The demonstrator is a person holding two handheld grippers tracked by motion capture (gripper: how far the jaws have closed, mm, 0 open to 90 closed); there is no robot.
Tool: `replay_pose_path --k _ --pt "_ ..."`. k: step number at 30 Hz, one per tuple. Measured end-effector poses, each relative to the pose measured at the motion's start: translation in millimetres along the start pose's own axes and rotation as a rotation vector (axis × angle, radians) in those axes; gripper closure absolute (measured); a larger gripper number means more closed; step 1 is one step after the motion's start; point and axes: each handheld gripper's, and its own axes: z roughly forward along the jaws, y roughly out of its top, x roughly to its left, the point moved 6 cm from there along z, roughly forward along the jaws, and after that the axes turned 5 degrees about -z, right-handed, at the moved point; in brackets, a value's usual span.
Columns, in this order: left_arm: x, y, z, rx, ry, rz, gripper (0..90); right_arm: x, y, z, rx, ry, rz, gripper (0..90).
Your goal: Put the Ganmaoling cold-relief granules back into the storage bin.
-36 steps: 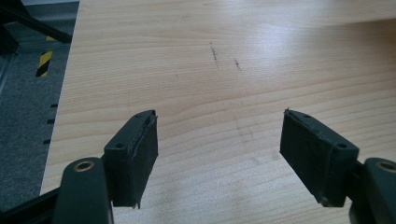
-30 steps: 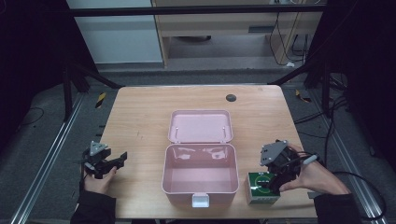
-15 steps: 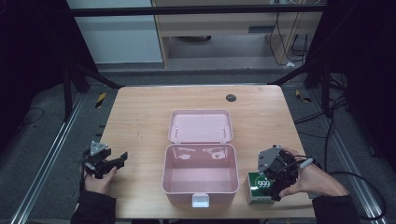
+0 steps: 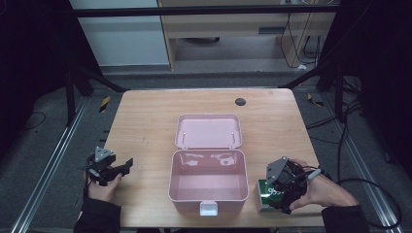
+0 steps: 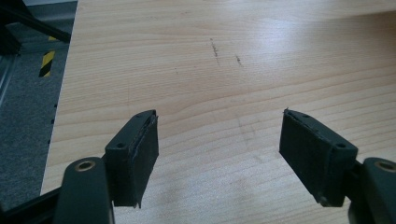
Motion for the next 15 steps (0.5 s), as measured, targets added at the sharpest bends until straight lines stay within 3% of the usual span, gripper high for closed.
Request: replay_pose_path --k 15 --pt "-0.5 -0.3 1.7 0.003 0.0 0.004 28.0 2.5 -6.5 24.5 0.032 0.043 -0.006 1.9"
